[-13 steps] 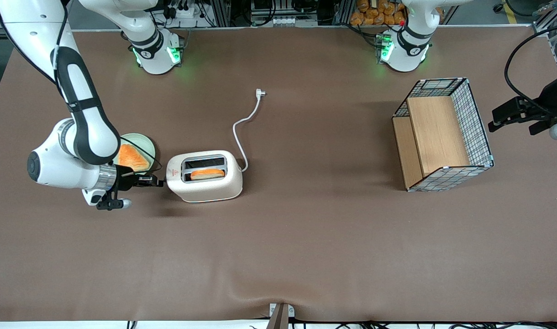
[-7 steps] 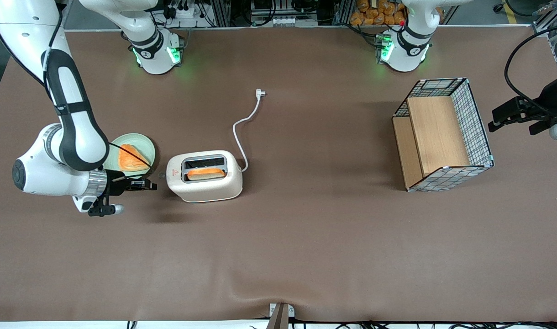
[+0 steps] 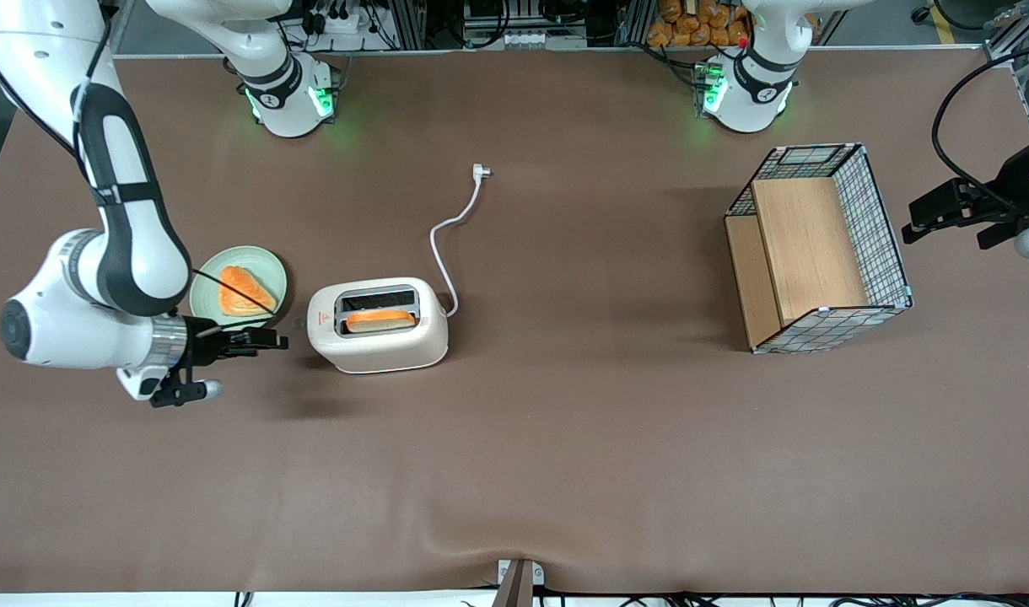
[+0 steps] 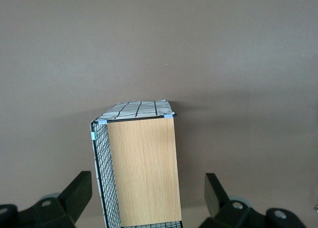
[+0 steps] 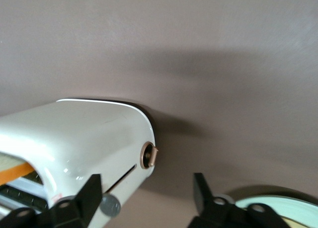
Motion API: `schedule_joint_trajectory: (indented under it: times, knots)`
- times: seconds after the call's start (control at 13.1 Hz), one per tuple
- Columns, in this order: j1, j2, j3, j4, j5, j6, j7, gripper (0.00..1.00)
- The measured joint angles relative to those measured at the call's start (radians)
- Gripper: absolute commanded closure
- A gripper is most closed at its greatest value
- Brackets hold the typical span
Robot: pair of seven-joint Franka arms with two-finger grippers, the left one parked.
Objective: Press toaster button with right arm
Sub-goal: 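Lift the right gripper off the lever and pull it back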
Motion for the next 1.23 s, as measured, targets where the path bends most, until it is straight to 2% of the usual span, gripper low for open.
schedule_joint_trajectory:
  times: [0.15, 0.31, 0.38, 0.77, 1.07, 1.23]
  knots:
    - [0.0, -0.002, -0.001, 0.071, -0.06, -0.043, -0.002, 0.0]
    - [0.001, -0.003, 0.002, 0.165, -0.171, -0.126, -0.007, 0.0]
    - [0.002, -0.003, 0.005, 0.217, -0.202, -0.183, -0.004, 0.0]
    - [-0.01, -0.017, 0.001, 0.403, -0.229, -0.322, 0.017, 0.0]
    - [-0.01, -0.126, 0.008, 0.448, -0.304, -0.417, 0.179, 0.0]
    - [-0.01, -0.192, 0.016, 0.447, -0.319, -0.501, 0.298, 0.0]
